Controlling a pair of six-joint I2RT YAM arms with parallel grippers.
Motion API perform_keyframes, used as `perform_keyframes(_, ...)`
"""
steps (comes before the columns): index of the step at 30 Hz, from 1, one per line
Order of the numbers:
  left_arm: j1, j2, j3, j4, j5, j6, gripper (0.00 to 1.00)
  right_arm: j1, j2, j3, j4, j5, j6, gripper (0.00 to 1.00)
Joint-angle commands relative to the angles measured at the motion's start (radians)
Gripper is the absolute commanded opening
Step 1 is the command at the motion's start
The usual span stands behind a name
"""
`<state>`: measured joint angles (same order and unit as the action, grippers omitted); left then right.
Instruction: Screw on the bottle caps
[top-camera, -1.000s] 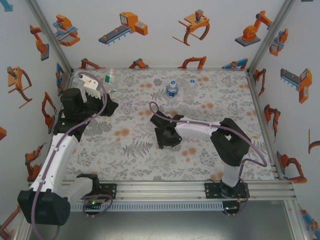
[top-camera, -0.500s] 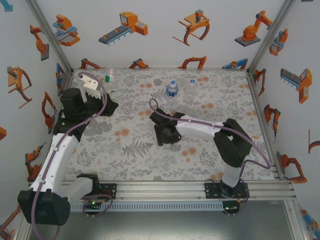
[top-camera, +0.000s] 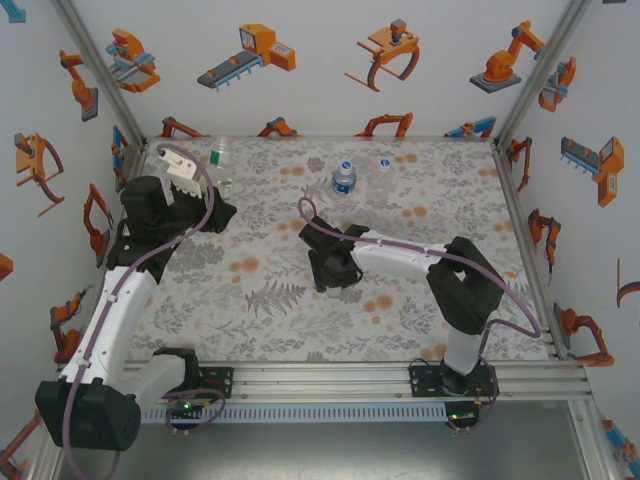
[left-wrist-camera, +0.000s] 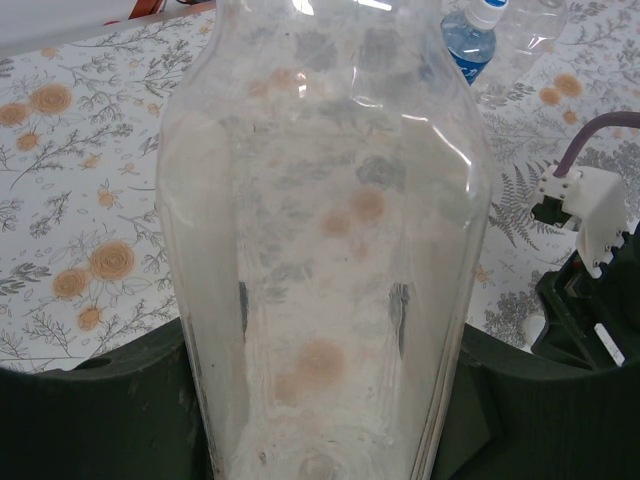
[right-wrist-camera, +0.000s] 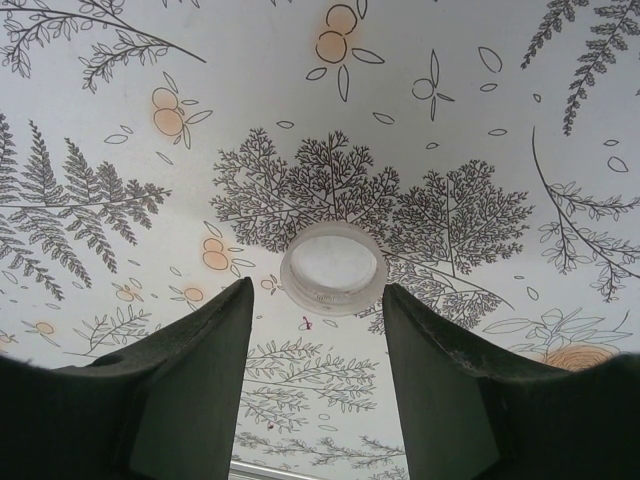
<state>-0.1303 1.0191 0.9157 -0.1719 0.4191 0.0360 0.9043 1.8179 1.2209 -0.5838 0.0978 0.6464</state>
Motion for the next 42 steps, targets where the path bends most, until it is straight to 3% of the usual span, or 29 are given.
perform_keyframes(1,0.004,0.001,0.0,0.022,0.012,-0.01,0.02,0.005,0.017,0.007,0.012,-0.001,-0.011,0.51)
perform_keyframes(22,0.005,0.004,0.002,0.022,0.012,-0.01,0.02,0.005,0.008,0.025,0.0,0.012,-0.023,0.5)
perform_keyframes(42,0.004,0.004,0.001,0.022,0.014,-0.012,0.02,0.004,-0.023,0.031,-0.021,0.041,-0.033,0.55)
